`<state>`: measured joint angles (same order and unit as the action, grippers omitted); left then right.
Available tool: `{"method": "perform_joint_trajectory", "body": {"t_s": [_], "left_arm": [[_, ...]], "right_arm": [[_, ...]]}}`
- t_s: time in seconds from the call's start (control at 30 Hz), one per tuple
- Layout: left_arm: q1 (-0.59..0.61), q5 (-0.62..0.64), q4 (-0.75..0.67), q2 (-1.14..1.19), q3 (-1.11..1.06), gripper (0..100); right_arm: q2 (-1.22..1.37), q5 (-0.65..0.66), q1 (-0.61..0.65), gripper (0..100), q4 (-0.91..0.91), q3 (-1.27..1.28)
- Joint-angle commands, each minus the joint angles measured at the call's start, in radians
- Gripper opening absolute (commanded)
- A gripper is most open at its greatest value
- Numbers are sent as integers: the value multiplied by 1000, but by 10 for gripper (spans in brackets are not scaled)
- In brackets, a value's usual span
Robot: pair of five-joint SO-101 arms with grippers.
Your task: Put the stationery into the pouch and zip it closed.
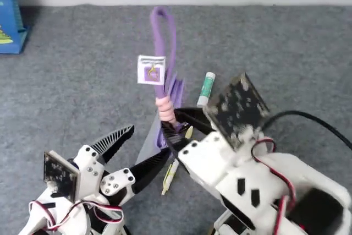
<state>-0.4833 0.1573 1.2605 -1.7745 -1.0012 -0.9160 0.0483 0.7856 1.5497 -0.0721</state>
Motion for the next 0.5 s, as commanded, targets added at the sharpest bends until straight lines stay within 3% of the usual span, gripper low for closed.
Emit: {"method": "perform_joint_trajectory", "body": {"t_s": [0.0, 0.2, 0.47], "left_arm": [[11, -71, 68, 15, -27, 220], [11, -158, 89, 15, -27, 147], [9, -180, 132, 15, -27, 137]], "right_arm": [[-61, 44, -16, 8, -21, -6], [-113, 46, -18, 8, -16, -5], [-143, 46, -18, 8, 19, -2]]}}
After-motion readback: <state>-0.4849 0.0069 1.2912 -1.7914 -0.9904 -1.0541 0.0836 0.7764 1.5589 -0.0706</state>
